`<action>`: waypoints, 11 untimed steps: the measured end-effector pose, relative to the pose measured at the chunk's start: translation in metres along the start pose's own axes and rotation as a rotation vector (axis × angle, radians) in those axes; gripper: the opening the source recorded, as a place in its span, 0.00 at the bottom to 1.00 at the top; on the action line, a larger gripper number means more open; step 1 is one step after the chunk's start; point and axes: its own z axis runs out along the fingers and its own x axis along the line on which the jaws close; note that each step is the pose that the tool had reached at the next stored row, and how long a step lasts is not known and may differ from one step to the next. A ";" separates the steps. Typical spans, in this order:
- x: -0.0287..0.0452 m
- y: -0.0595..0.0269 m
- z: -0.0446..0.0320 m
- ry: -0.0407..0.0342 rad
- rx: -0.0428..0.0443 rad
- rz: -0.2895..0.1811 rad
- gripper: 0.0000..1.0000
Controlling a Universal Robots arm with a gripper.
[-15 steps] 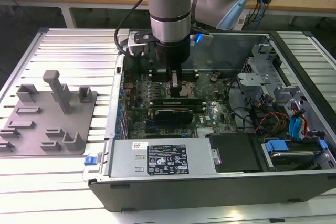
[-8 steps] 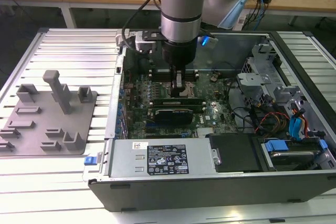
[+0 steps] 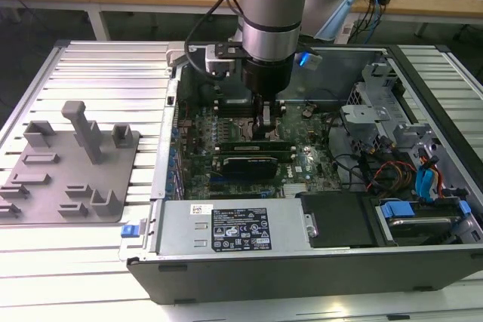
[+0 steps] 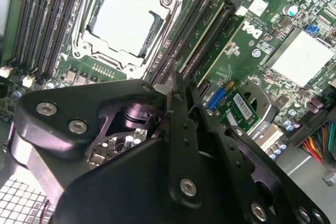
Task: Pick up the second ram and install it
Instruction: 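Insert the second ram into the second slot, then press down the second ram until it locks into place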
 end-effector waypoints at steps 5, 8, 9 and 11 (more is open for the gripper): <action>0.0001 0.0000 0.0000 -0.0055 0.0000 0.000 0.17; 0.0002 0.0000 0.0000 -0.0087 -0.0001 0.000 0.17; 0.0002 -0.0002 0.0000 -0.0095 -0.0002 0.000 0.17; 0.0002 -0.0044 0.0002 -0.0096 -0.0017 0.000 0.17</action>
